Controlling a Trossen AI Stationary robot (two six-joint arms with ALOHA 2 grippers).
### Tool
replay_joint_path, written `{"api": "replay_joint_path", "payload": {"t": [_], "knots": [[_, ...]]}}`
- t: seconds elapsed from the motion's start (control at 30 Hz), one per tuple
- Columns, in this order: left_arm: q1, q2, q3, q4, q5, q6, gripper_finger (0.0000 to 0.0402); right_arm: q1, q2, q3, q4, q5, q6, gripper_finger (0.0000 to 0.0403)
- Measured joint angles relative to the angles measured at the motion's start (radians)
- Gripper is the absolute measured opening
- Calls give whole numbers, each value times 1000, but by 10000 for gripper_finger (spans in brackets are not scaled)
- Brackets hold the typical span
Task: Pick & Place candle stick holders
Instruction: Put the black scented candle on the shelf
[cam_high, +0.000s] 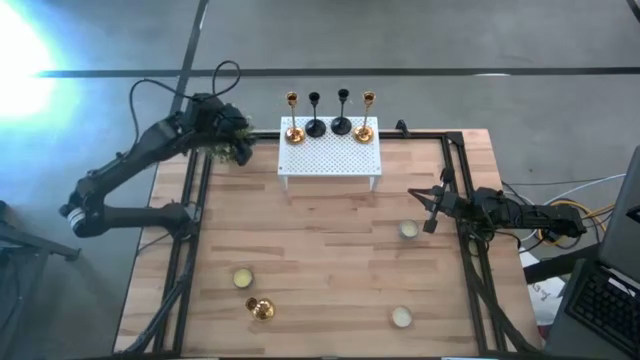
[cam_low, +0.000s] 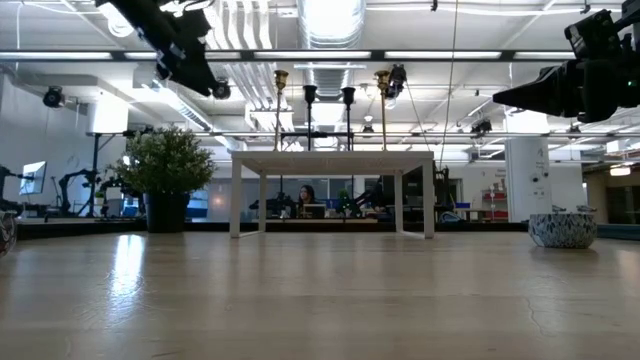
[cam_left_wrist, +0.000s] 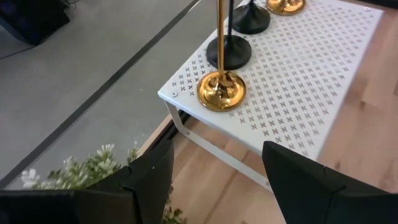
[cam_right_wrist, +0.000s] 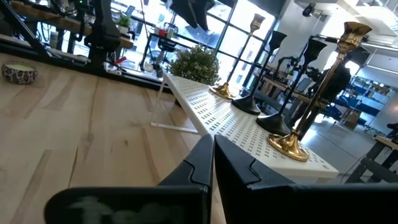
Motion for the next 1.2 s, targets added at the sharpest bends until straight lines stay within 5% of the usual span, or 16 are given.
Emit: {"api": "replay_joint_path", "payload": {"t": [0.73, 1.03, 1.2], "knots": [[-3, -129, 0, -96, 70, -64, 250, 0, 0, 0, 0, 0, 0, 8], [-20, -98, 0, -141, 427, -36, 250, 0, 0, 0, 0, 0, 0, 8], [-78, -112, 1, -182, 443, -26, 250, 0, 0, 0, 0, 0, 0, 8]]}}
